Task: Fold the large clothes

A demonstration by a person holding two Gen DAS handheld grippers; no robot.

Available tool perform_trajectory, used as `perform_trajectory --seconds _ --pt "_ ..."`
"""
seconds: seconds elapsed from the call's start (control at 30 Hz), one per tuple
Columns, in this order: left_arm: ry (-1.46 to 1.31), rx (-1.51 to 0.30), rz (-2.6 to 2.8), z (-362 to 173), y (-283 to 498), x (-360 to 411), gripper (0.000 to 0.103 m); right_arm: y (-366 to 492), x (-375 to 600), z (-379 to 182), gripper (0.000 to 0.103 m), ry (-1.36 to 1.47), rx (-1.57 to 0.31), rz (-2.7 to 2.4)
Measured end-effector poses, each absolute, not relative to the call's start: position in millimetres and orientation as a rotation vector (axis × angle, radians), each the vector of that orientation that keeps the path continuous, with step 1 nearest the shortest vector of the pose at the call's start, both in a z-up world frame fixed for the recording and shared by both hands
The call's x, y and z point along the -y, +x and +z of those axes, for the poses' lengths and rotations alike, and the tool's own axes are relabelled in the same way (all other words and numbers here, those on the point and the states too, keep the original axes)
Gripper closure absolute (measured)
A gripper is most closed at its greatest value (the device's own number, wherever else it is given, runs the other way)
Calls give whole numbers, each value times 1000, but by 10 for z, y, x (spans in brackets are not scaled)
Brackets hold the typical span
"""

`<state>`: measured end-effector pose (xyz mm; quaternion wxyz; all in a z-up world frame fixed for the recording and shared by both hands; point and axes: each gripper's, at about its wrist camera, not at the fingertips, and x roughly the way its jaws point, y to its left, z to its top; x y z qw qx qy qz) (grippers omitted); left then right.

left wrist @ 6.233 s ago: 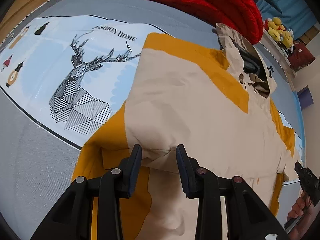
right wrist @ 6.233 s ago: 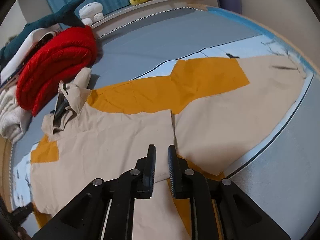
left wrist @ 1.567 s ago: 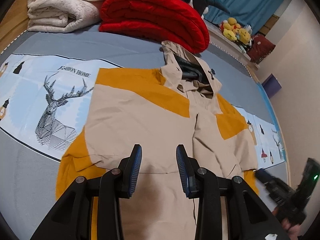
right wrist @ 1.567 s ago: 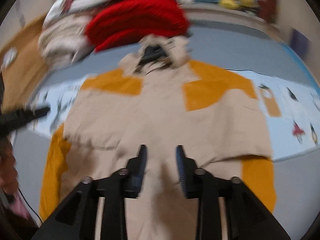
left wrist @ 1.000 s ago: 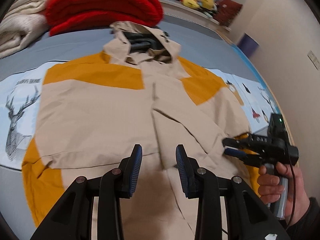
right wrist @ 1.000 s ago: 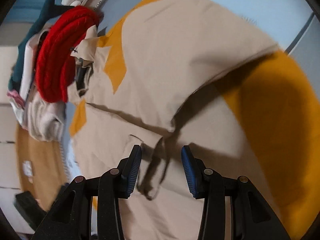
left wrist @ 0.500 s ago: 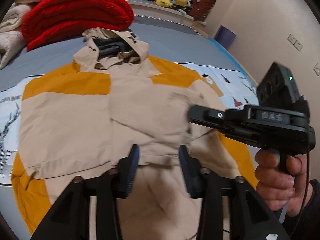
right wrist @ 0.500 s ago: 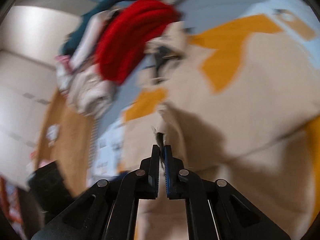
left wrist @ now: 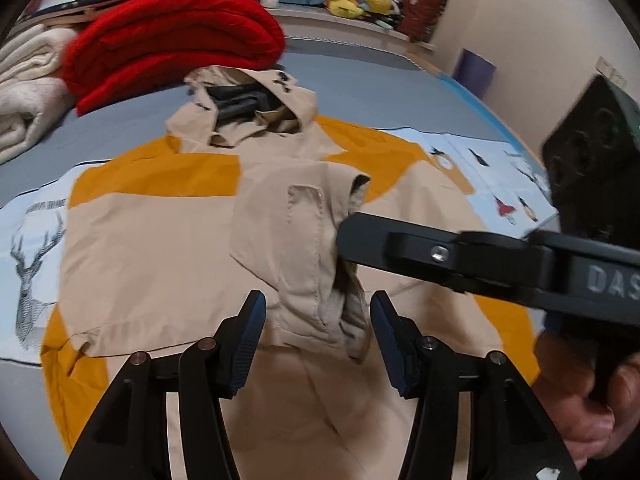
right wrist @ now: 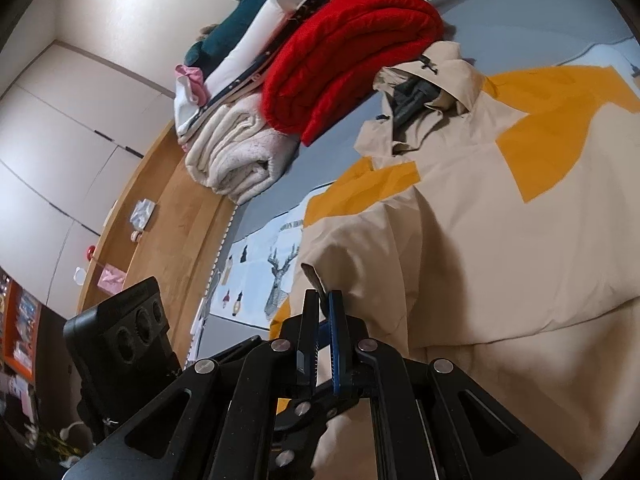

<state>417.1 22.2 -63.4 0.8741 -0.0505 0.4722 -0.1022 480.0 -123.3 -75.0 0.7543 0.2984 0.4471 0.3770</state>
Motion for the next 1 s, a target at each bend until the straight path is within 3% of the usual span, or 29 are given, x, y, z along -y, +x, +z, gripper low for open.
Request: perform_trajectory --seconds 0.07,0.23,0.3,0.5,0.67,1.0 --pt "-143 -995 -176 -650 4201 -302 55 4805 1247 -749 98 649 -969 832" --pt "-174 -1015 -94 -696 4242 -409 86 4792 1223 -759 98 622 -959 828" --pt "-166 -1013 -61 -690 4237 -438 90 4799 1213 -778 98 604 -963 817" --pt "-197 -979 50 -623 4232 -701 93 4831 1282 -824 94 577 -977 723" --pt "-242 -967 116 -611 4235 -898 93 4910 1514 -903 73 604 -983 587" --pt "-313 -932 264 -544 4222 -1462 93 5096 2167 -1527 72 614 -1212 101"
